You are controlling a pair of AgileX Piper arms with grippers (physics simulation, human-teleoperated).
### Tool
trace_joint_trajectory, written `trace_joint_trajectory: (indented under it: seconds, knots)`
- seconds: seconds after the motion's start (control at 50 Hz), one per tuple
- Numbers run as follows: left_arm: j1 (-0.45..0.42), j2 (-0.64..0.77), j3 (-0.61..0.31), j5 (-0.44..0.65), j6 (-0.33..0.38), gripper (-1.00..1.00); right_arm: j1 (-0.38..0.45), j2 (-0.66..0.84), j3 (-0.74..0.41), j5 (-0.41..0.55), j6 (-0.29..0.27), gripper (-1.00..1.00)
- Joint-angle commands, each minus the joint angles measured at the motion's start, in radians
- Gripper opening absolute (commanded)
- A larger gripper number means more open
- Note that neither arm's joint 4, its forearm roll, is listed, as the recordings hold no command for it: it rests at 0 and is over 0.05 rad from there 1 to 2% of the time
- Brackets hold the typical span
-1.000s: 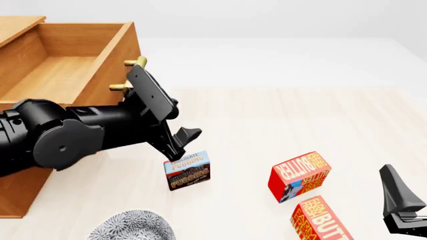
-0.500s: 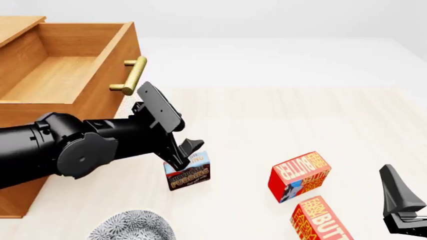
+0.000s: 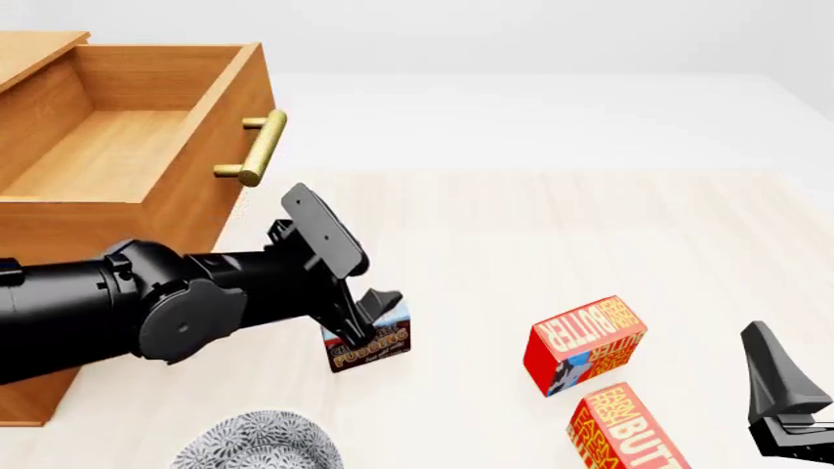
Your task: Put the chocolate pudding in the top drawer of the cabinet and close it.
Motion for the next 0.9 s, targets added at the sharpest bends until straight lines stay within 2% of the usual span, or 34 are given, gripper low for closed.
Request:
trace_joint_trajectory:
  seconds: [0.02, 0.72, 0.9]
  knots:
    - [-0.001, 0.026, 0.014, -0.027, -0.006, 1.00, 0.000, 0.000, 0.000, 0.000, 0.000, 1.00]
    - [0.036, 0.107, 0.059, -0.111, -0.002, 1.00, 0.000, 0.000, 0.000, 0.000, 0.000, 1.00]
    - [0.024, 0.135, 0.070, -0.132, -0.021, 1.00, 0.000, 0.000, 0.000, 0.000, 0.000, 1.00]
